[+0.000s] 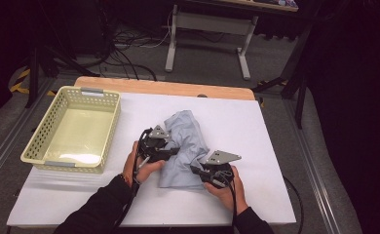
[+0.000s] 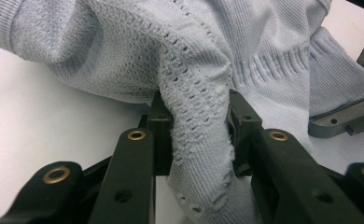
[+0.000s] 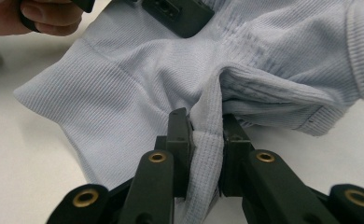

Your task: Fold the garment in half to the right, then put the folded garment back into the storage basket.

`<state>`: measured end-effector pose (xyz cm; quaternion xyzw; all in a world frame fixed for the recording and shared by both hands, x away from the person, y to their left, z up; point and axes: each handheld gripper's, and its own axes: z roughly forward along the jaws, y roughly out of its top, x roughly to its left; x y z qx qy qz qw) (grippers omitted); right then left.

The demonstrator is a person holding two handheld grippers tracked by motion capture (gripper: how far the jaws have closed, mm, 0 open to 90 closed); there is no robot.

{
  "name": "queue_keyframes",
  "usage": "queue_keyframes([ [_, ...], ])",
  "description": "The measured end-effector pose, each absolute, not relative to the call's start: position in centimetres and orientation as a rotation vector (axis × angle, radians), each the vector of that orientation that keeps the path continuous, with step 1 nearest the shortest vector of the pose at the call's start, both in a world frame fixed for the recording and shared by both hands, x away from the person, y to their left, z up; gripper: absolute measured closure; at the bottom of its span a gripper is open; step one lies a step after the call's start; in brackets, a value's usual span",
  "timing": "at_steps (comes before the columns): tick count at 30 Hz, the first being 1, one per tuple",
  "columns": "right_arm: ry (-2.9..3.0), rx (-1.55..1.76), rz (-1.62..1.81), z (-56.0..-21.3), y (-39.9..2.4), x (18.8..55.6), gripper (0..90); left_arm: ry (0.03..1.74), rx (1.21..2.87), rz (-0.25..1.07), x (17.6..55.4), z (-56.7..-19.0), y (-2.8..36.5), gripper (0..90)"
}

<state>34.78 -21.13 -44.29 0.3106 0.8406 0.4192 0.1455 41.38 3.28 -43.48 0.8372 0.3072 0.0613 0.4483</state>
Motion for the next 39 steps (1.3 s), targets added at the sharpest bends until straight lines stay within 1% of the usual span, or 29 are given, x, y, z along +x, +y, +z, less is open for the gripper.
queue_keyframes([
  [19,2.422,0.88,1.202,-44.4,-21.1,34.6,78.4,0.748,2.083,0.154,41.2,-43.3,3.2,68.7],
  [22,2.419,0.879,1.205,-44.3,-21.3,34.4,78.4,0.726,2.097,0.175,41.0,-43.0,3.0,68.7],
  [35,2.391,0.876,1.227,-43.6,-21.3,34.6,78.4,0.693,2.079,0.17,41.6,-42.3,3.4,68.6],
  [39,2.383,0.872,1.234,-43.4,-20.8,34.8,78.4,0.69,2.081,0.19,41.7,-41.8,3.9,68.7],
])
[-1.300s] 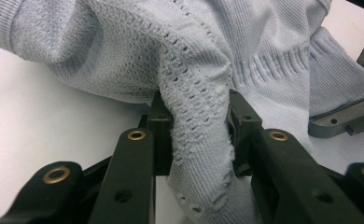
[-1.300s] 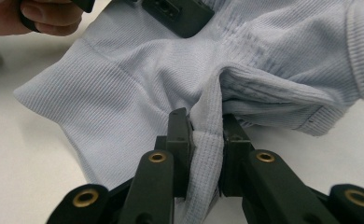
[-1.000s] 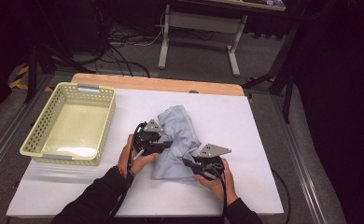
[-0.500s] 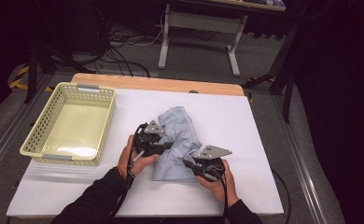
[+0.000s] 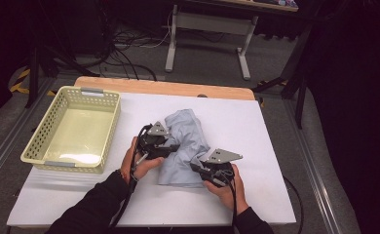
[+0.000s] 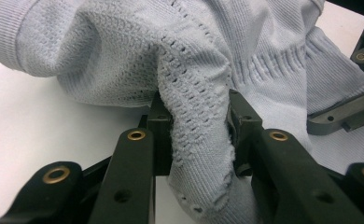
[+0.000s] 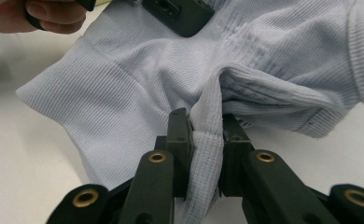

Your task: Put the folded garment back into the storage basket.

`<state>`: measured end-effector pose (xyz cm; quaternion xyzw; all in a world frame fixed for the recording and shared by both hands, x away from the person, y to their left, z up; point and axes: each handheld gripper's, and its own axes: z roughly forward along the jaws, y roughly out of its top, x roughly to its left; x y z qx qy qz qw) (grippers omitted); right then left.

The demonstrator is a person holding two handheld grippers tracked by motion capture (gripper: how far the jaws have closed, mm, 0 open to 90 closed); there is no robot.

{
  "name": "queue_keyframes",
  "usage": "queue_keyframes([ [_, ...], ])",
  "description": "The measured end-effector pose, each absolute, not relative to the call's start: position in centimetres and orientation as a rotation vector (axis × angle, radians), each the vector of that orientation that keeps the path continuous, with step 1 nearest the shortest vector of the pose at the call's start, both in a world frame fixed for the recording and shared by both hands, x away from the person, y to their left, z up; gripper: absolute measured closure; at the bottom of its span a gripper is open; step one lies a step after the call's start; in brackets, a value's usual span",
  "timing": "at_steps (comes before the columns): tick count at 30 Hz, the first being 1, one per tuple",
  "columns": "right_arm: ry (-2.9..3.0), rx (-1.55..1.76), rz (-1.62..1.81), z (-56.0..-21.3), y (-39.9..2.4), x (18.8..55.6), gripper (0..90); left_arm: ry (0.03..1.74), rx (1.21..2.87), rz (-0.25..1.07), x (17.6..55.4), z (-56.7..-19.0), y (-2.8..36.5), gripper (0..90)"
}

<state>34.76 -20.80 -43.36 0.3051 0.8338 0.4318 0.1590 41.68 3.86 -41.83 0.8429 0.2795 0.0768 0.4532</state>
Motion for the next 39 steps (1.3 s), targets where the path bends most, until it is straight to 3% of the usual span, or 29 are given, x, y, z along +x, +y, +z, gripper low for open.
queue_keyframes([
  [39,2.318,0.712,1.346,-38.8,-12.9,37.5,78.3,0.757,2.082,0.402,41.9,-35.6,11.3,68.6],
])
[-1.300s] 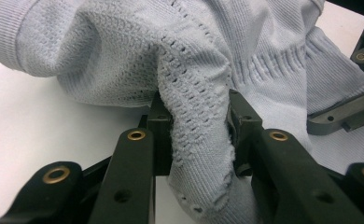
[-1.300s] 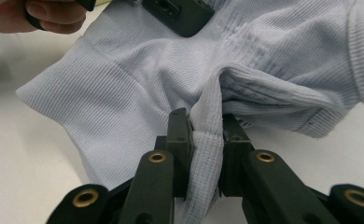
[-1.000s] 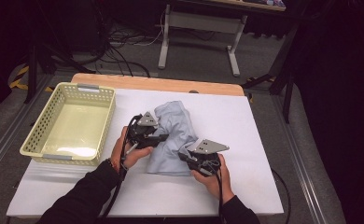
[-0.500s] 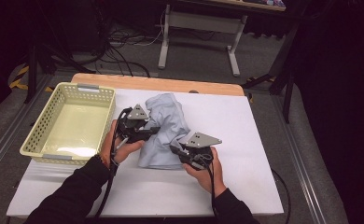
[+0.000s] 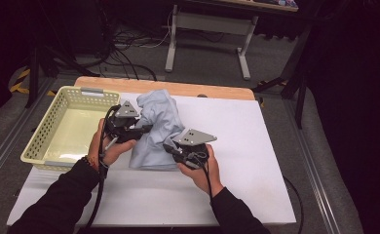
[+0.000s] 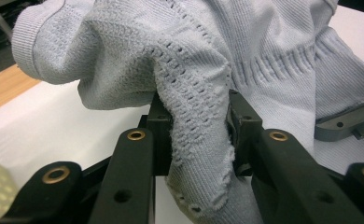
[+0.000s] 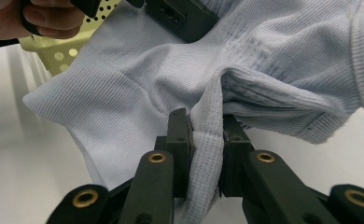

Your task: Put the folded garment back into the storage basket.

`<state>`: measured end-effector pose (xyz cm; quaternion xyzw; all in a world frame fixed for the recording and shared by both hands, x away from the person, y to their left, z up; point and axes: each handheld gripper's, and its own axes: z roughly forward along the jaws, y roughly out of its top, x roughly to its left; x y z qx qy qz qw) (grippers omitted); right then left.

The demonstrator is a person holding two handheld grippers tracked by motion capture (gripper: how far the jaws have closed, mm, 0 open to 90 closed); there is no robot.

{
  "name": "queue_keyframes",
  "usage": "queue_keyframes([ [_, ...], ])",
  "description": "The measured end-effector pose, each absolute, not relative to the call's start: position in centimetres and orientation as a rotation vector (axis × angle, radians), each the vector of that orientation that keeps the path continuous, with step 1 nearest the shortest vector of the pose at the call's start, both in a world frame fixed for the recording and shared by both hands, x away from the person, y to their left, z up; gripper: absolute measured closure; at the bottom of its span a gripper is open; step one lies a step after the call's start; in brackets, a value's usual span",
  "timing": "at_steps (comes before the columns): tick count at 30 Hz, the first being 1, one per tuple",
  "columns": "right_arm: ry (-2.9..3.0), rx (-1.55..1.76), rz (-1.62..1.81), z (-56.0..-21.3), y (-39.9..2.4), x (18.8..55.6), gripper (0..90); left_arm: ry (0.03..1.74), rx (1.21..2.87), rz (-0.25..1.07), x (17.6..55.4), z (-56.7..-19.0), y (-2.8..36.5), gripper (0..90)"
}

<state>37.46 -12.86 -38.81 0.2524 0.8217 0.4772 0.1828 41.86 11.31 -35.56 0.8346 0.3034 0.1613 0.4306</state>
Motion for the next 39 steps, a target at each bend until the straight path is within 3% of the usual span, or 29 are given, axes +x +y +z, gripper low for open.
queue_keyframes([
  [39,2.314,0.641,1.406,-37.5,-5.7,39.1,78.1,0.846,2.04,0.504,41.6,-33.7,18.4,68.4],
])
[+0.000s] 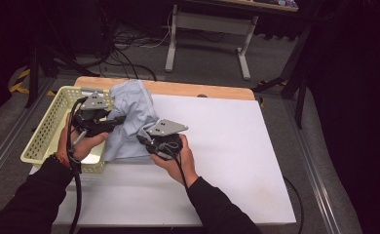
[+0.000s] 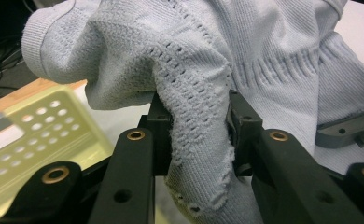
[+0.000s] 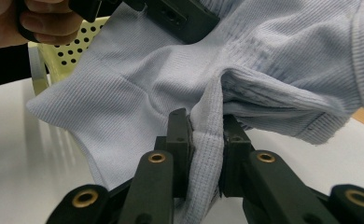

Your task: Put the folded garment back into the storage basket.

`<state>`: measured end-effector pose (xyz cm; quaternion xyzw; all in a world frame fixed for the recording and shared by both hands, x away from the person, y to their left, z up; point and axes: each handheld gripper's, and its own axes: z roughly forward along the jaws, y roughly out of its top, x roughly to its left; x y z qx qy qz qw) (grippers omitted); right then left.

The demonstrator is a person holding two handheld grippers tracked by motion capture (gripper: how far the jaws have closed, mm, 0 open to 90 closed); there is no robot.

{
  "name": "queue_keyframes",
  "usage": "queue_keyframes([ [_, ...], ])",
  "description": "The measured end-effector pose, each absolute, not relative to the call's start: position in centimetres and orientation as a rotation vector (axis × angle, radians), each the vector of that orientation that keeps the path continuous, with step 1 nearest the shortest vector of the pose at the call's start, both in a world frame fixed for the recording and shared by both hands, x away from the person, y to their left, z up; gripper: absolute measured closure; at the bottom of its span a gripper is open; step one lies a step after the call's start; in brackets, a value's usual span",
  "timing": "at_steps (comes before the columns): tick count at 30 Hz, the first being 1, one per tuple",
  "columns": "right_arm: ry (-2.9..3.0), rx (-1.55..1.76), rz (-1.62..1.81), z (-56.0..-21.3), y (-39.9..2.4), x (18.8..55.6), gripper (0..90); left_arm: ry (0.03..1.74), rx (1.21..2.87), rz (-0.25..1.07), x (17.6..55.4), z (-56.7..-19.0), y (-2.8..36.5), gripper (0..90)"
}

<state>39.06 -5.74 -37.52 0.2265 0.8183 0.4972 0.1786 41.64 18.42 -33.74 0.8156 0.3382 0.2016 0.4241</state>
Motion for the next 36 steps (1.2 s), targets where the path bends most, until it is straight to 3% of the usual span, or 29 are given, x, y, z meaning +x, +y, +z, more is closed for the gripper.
queue_keyframes([
  [36,2.384,0.706,1.48,-39.6,5.2,41.7,77.4,1.057,2.064,0.595,42.4,-34.9,27.4,68.1],
])
